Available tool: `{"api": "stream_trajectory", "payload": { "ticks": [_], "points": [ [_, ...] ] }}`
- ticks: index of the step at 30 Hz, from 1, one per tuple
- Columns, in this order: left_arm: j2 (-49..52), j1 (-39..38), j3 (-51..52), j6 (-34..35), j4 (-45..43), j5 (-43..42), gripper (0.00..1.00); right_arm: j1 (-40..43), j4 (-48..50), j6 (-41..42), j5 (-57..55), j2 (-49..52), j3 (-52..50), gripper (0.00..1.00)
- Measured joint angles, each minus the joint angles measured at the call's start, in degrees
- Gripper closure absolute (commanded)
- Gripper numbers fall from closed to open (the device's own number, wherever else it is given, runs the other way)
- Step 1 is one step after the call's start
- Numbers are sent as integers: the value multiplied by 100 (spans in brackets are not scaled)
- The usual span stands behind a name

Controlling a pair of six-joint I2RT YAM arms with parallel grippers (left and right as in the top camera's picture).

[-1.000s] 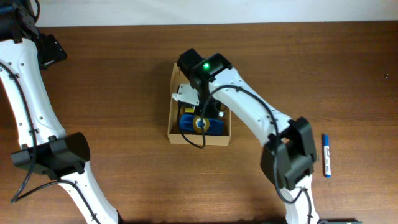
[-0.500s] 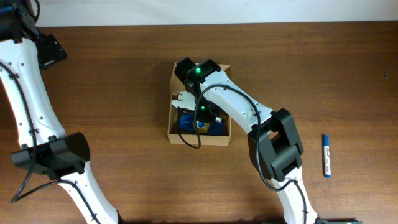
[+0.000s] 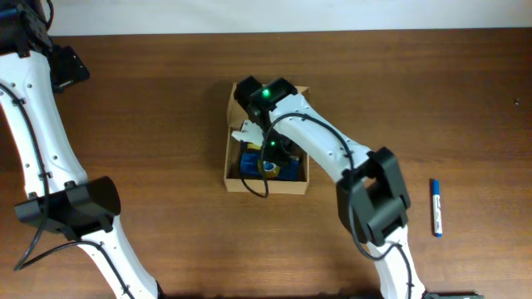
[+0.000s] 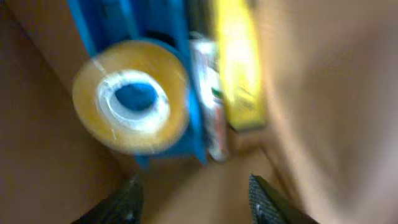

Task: Pack container
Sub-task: 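Carry the black marker into the box and open the right gripper, then move the right gripper to the blue marker and grasp it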

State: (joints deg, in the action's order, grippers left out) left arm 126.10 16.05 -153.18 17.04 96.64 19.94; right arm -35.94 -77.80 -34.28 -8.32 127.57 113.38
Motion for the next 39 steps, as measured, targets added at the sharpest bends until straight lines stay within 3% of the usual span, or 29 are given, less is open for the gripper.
{"api": "stream_trajectory", "payload": {
  "ticks": [8,12,15,20,30,34,39],
  "points": [
    [0,0,0,0,-2,0,0,225,-22,348,-732,-2599,11,42],
    [0,0,0,0,0,0,0,1211,103,564,-820,-3862,-57,42],
    [0,-2,0,0,0,-2,0,2422,-55,964,-754,-4398,-474,43],
    [0,0,0,0,0,-2,0,3827,-210,1631,-422,-4308,-1722,43],
    [0,0,0,0,0,0,0,5283,1711,2070,361,-4017,-4861,42],
    [0,0,0,0,0,0,0,5643,2282,2256,505,-4017,-5633,42],
    [0,0,0,0,0,0,0,5895,2597,2371,557,-4017,-5816,42]
  ]
}}
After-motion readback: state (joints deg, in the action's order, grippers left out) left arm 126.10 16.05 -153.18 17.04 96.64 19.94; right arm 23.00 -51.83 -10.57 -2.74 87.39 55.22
